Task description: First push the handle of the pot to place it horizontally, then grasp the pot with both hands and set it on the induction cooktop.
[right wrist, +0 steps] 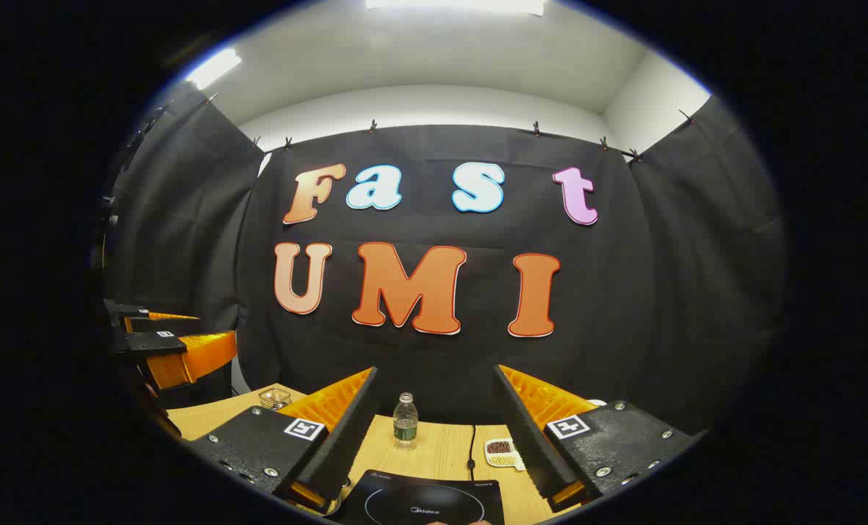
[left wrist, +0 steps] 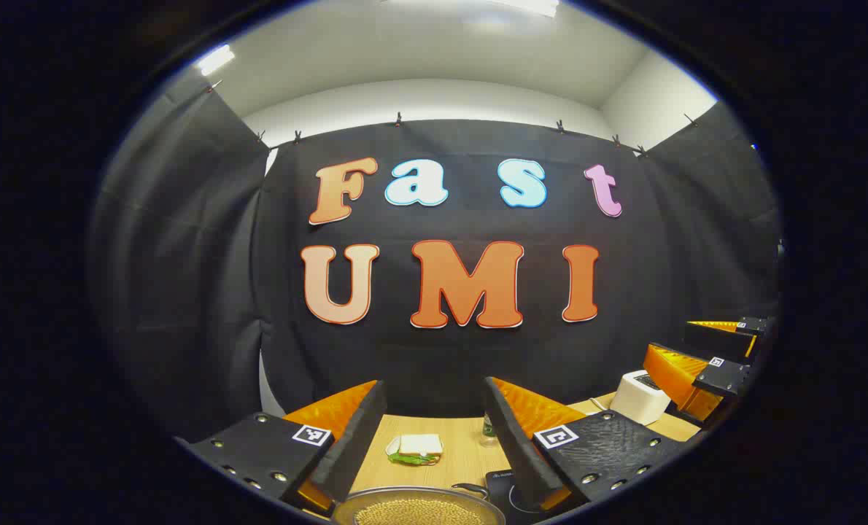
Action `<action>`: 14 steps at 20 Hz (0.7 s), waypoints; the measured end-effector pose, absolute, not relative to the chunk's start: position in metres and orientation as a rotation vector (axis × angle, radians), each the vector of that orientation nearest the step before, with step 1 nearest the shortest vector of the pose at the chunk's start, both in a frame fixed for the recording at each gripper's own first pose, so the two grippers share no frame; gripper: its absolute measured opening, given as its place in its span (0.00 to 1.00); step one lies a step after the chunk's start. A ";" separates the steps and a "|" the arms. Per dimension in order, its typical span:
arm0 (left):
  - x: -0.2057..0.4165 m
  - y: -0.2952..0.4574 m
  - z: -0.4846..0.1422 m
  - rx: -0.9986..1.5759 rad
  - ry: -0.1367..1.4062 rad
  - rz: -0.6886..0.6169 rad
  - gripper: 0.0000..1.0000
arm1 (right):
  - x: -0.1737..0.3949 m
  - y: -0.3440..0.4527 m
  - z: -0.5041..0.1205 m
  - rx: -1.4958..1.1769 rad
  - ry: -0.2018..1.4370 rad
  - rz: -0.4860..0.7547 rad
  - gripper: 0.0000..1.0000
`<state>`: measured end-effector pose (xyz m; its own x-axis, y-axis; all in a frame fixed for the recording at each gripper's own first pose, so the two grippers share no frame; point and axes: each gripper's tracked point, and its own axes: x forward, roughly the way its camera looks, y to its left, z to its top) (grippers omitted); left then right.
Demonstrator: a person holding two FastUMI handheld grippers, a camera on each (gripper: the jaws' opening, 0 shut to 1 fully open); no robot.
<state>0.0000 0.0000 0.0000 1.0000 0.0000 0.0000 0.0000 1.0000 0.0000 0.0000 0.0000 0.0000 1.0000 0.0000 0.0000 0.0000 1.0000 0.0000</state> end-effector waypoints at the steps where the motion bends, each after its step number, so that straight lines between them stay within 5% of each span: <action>1: 0.001 -0.003 0.000 0.008 -0.001 0.005 0.84 | 0.001 -0.003 -0.002 0.005 0.008 -0.003 0.95; 14: -0.012 -0.030 0.003 0.038 -0.015 0.043 0.85 | -0.012 -0.032 -0.022 0.022 0.036 -0.007 0.95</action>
<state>-0.0121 -0.0296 0.0034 0.9989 0.0431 0.0161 -0.0437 0.9984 0.0372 -0.0117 -0.0322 -0.0224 0.9993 -0.0062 -0.0364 0.0070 0.9997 0.0219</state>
